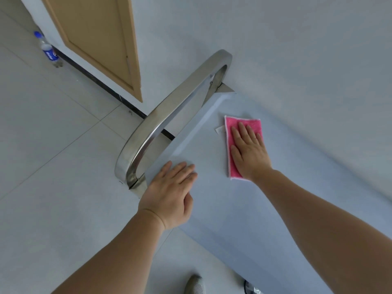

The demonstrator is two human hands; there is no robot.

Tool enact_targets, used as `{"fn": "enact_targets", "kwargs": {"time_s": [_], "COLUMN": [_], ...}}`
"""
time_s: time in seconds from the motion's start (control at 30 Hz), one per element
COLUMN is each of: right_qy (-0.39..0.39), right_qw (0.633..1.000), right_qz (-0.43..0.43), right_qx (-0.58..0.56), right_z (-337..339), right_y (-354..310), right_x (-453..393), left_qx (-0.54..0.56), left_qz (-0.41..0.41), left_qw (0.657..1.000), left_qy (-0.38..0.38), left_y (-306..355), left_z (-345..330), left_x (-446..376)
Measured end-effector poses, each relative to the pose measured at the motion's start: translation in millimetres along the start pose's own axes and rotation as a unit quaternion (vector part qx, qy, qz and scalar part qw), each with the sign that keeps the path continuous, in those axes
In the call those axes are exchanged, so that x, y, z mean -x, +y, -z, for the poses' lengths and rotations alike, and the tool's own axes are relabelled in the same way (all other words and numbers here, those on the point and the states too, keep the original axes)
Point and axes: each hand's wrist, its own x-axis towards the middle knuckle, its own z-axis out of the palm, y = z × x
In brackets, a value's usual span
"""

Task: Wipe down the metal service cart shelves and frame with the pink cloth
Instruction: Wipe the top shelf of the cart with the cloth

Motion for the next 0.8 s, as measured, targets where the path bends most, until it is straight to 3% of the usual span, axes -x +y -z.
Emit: {"fn": "enact_targets", "kwargs": {"time_s": [0.27, 0.8], "right_qy": [0.007, 0.017], "right_qw": [1.000, 0.998], "right_qz": [-0.011, 0.054], "right_qx": [0.004, 0.035], "right_z": [10.3, 20.1], "right_y": [13.7, -0.8], "right_x": [-57.2, -114.8], "left_qx": [-0.002, -0.014], "left_qz": [0.004, -0.002], "left_qw": [1.000, 1.000], "left_qy": [0.007, 0.006], "left_y": [0.0, 1.4], "left_z": [-1.4, -3.1], "left_x": [0.1, 2.1]}}
